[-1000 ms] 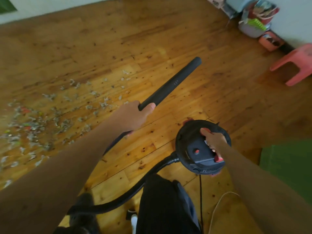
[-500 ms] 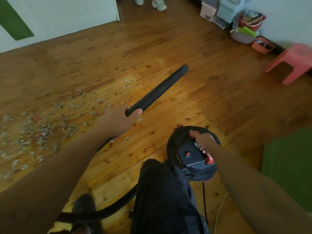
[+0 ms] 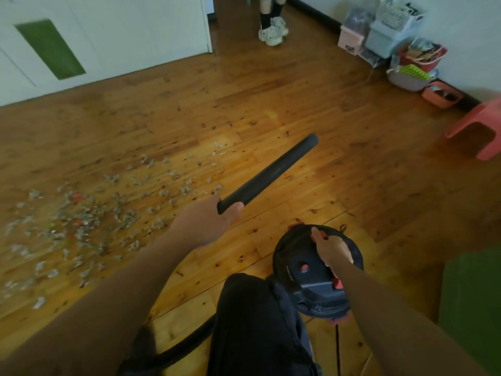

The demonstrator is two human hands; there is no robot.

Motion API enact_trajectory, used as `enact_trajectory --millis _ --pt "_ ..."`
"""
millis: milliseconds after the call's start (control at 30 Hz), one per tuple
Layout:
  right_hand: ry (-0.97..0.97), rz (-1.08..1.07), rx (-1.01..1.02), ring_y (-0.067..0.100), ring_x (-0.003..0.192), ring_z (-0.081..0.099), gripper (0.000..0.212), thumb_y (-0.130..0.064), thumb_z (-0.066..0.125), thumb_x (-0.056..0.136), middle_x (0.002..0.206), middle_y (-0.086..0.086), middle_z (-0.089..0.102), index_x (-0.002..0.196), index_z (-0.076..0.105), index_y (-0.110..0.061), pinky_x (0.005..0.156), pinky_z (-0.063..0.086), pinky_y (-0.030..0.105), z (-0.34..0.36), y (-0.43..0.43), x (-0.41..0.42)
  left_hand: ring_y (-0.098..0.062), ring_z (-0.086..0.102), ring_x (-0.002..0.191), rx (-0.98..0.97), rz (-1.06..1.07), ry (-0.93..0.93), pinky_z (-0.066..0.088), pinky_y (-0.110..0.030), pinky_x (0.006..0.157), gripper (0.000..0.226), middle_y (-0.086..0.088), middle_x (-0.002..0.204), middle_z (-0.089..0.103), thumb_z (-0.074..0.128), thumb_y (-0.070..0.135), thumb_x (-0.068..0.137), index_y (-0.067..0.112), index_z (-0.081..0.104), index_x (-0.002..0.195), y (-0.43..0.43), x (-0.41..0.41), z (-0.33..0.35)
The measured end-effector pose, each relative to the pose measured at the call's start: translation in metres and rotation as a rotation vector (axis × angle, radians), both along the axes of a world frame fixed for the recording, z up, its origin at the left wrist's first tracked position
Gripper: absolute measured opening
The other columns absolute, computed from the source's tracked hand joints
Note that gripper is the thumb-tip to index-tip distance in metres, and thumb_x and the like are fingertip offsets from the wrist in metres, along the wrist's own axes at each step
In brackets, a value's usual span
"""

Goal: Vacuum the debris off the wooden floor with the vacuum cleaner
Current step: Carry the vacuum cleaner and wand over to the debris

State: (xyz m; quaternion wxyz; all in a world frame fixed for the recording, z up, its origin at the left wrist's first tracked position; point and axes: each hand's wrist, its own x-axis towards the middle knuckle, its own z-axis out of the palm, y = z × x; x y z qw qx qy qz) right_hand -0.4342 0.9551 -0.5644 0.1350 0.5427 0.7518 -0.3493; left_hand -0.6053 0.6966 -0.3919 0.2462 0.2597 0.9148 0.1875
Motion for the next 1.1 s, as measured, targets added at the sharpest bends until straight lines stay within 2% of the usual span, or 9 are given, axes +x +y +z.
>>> enact_trajectory --millis 100,167,233,467,700,833,967,1067,1100 --pt "-0.056 0.043 -0.106 0.029 0.084 0.064 0.08 -0.067 0.026 0.095 0.096 0.017 0.067 0.117 0.06 0.002 0.066 0.049 0.032 0.009 0.001 -0.007 -0.003 0.05 0.04 0.053 0.026 0.079 0.037 -0.021 0.042 0.05 0.011 0.056 0.055 0.035 0.075 0.088 0.027 0.048 0.081 -0.006 -0.001 0.008" --pt "-0.093 0.031 -0.136 0.037 0.125 0.048 0.083 -0.063 0.033 0.097 0.141 0.024 0.047 0.146 0.032 0.004 0.098 0.042 0.039 0.023 -0.004 -0.013 -0.006 0.052 0.045 0.071 0.041 0.144 0.036 -0.022 0.044 0.051 0.009 0.06 0.056 0.034 0.075 0.088 0.027 0.049 0.08 -0.012 -0.004 0.019" --pt "-0.128 0.015 -0.12 0.038 0.14 0.028 0.092 -0.064 0.041 0.094 0.156 0.021 0.023 0.153 0.013 0.0 0.111 0.032 0.045 0.042 -0.015 -0.019 -0.008 0.051 0.045 0.083 0.049 0.172 0.037 -0.024 0.044 0.052 0.005 0.062 0.057 0.033 0.076 0.088 0.027 0.049 0.081 -0.017 -0.008 0.029" --pt "0.146 0.079 -0.153 0.036 0.136 0.032 0.073 -0.053 0.039 0.099 0.159 0.013 0.01 0.155 0.014 -0.013 0.086 0.037 0.041 0.128 -0.053 -0.051 -0.014 0.05 0.047 0.199 0.042 0.238 0.04 -0.029 0.045 0.054 0.002 0.062 0.055 0.034 0.076 0.088 0.025 0.05 0.081 -0.047 -0.003 0.063" --pt "0.198 0.223 -0.17 0.031 0.142 0.026 0.053 -0.034 0.03 0.106 0.158 0.01 0.023 0.153 0.024 -0.01 0.113 0.03 0.044 0.153 -0.087 -0.041 -0.011 0.042 0.043 0.205 -0.021 0.257 0.034 -0.024 0.042 0.051 0.003 0.061 0.048 0.033 0.073 0.09 0.026 0.048 0.079 -0.07 0.012 0.061" --pt "0.335 0.077 -0.177 0.033 0.124 0.053 0.04 -0.025 0.045 0.102 0.137 0.018 0.055 0.134 0.054 -0.003 0.095 0.046 0.035 0.146 -0.099 -0.022 -0.011 0.043 0.045 0.195 -0.009 0.214 0.035 -0.024 0.044 0.051 0.003 0.063 0.048 0.032 0.073 0.09 0.026 0.048 0.082 -0.079 0.02 0.058" --pt "0.271 0.008 -0.155 0.034 0.119 0.056 0.034 -0.015 0.042 0.102 0.129 0.023 0.058 0.127 0.057 0.003 0.083 0.047 0.032 0.137 -0.101 -0.001 -0.013 0.046 0.048 0.186 -0.008 0.192 0.037 -0.024 0.045 0.052 0.001 0.066 0.052 0.033 0.072 0.091 0.024 0.05 0.083 -0.091 0.029 0.058" --pt "-0.034 0.387 0.136 0.024 0.113 0.059 0.029 -0.004 0.041 0.101 0.125 0.014 0.063 0.121 0.062 -0.001 0.091 0.047 0.029 0.113 -0.098 0.024 -0.014 0.046 0.047 0.188 -0.013 0.142 0.038 -0.025 0.044 0.051 -0.001 0.065 0.052 0.035 0.071 0.092 0.022 0.05 0.084 -0.099 0.039 0.053" --pt "-0.001 0.334 0.094 0.023 0.113 0.058 0.03 -0.003 0.041 0.101 0.128 0.015 0.061 0.124 0.061 0.0 0.089 0.046 0.027 0.109 -0.098 0.031 -0.014 0.045 0.047 0.194 -0.005 0.123 0.038 -0.026 0.043 0.051 -0.001 0.065 0.052 0.036 0.07 0.092 0.022 0.05 0.085 -0.099 0.042 0.052"
